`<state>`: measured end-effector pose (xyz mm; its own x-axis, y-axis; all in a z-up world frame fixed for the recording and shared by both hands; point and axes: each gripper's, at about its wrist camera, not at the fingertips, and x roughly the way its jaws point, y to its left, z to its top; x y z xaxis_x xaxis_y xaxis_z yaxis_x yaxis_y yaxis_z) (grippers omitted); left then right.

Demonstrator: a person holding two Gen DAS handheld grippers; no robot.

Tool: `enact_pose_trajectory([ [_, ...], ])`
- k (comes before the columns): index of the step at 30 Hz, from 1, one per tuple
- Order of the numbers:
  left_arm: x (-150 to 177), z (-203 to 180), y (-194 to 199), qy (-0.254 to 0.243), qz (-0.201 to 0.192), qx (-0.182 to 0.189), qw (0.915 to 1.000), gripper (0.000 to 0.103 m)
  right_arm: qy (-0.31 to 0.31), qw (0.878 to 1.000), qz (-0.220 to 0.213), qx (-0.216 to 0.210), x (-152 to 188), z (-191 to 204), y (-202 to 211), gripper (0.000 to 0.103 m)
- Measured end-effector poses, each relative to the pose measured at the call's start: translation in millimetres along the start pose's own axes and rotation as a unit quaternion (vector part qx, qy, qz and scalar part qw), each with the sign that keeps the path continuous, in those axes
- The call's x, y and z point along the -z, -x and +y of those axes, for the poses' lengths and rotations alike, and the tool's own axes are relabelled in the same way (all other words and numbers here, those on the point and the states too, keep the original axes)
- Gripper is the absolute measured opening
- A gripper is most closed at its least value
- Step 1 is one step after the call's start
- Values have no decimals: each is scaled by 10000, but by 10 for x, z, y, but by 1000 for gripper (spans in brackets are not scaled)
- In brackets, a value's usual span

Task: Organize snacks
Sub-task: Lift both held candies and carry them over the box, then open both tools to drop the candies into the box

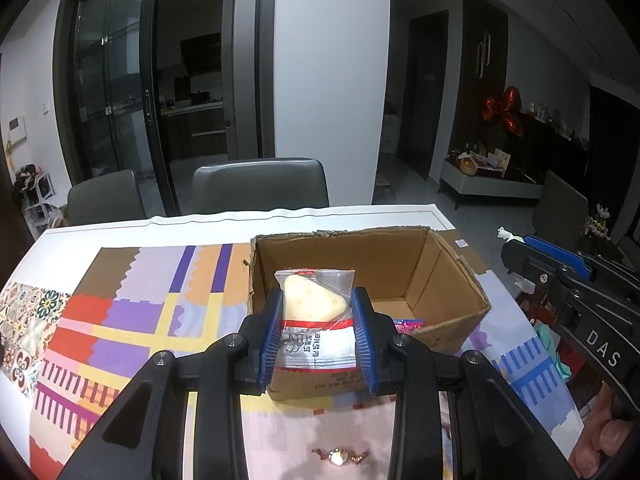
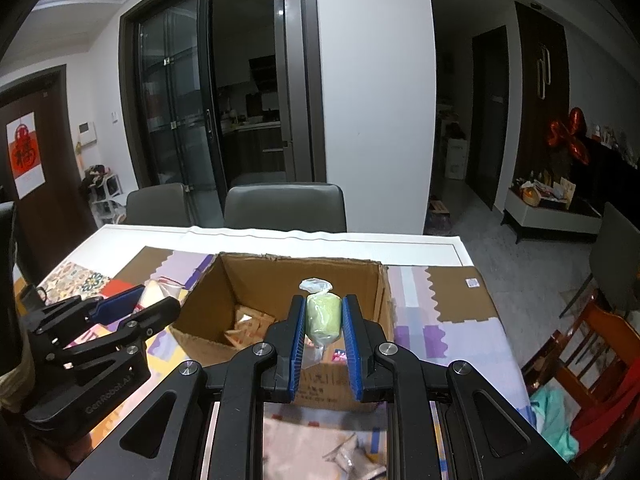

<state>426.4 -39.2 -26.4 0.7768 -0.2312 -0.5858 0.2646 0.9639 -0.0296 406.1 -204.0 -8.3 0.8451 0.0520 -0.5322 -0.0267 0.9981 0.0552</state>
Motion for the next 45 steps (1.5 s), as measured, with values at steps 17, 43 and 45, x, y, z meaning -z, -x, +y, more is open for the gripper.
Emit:
enact_pose_trajectory([
  [17, -133, 112, -502, 62, 149, 12, 9999, 34, 64, 9998, 161, -35, -129, 1, -535, 20],
  [43, -127, 126, -688, 173, 213, 4, 9996, 63, 11, 9994, 307, 161, -146, -76, -880, 64],
  [45, -132, 121, -673, 186, 230, 5, 9996, 63, -37, 9994, 296, 195, -148, -99, -856, 70],
])
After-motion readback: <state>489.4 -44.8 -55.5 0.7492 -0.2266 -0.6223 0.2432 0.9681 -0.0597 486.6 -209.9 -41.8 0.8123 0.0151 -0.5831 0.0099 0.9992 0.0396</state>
